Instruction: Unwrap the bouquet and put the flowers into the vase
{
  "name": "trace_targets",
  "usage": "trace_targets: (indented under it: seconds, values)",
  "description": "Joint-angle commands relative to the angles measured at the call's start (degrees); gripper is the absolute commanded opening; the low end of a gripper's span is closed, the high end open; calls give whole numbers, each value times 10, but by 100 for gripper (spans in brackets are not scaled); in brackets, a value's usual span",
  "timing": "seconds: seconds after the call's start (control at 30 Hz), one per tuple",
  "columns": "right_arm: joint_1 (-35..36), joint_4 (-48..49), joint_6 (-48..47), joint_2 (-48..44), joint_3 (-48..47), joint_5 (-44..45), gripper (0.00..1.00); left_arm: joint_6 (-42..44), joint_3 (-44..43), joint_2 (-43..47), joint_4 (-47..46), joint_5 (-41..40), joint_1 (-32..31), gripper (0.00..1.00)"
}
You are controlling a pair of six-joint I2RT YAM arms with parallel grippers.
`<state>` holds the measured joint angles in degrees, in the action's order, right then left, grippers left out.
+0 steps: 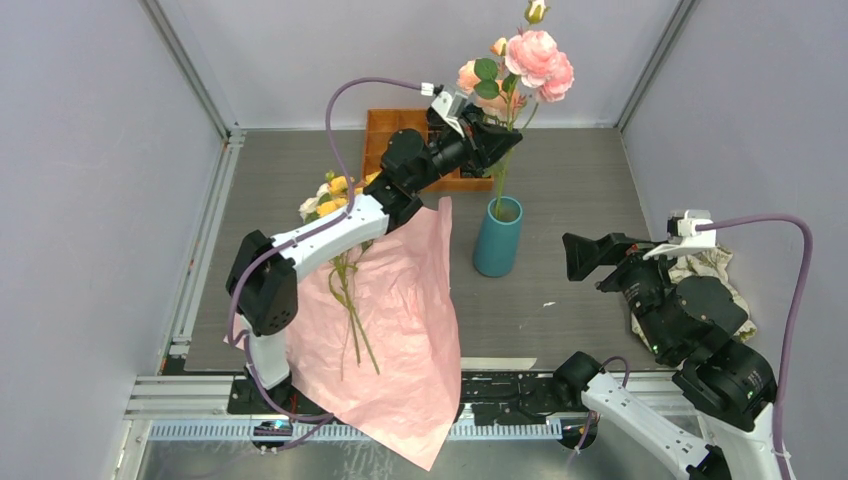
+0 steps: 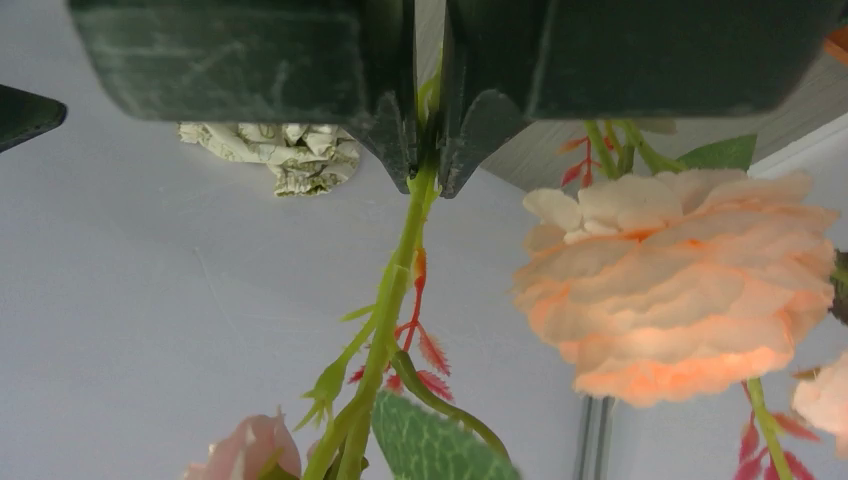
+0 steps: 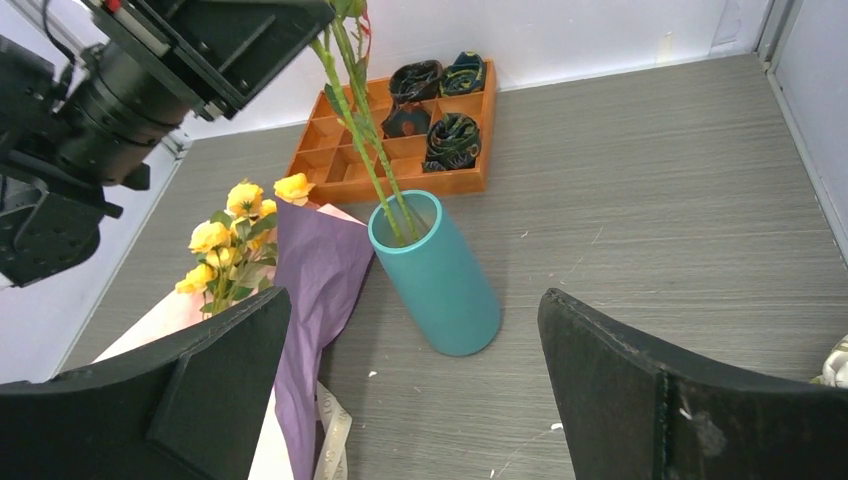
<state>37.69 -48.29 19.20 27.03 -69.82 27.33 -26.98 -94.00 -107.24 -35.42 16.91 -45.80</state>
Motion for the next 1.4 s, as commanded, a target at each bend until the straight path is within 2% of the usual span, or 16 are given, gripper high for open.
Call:
trace_targets:
  seconds: [0.0,0.13,0.2,0.3,0.5,0.67,0.73,0.83,0.93,1.07,1.23,1.3,1.37]
  values:
    - [-1,37,3,7,0,-2,100,-11,24,27,-53,-21,-3,19]
    - [-1,38,9,4,3,-3,99,-12,56,42,-47,-36,-8,42]
    - [-2,39,12,1,6,-6,99,-10,75,58,-44,-44,-9,48]
    - [-1,40,18,-2,9,-11,99,-5,104,84,-30,-61,-11,52]
    - [-1,45,29,-4,14,-25,100,22,170,153,9,-89,-22,53]
    - [-1,48,36,5,9,-38,99,70,233,243,74,-155,-52,52]
    - [-1,48,35,11,-1,-49,99,94,245,294,141,-207,-77,51]
    - [-1,50,32,37,-27,-74,100,145,266,380,223,-327,-136,51]
    - [-1,63,36,78,-60,-125,99,161,282,470,295,-418,-175,50]
    - [-1,109,54,142,-88,-198,99,126,296,571,408,-520,-185,48]
    - [3,169,98,258,-121,-315,99,111,302,679,505,-634,-185,47]
    - [29,181,106,298,-136,-317,99,98,295,706,550,-679,-185,46]
    - [103,172,81,338,-160,-244,98,85,290,728,592,-709,-185,46]
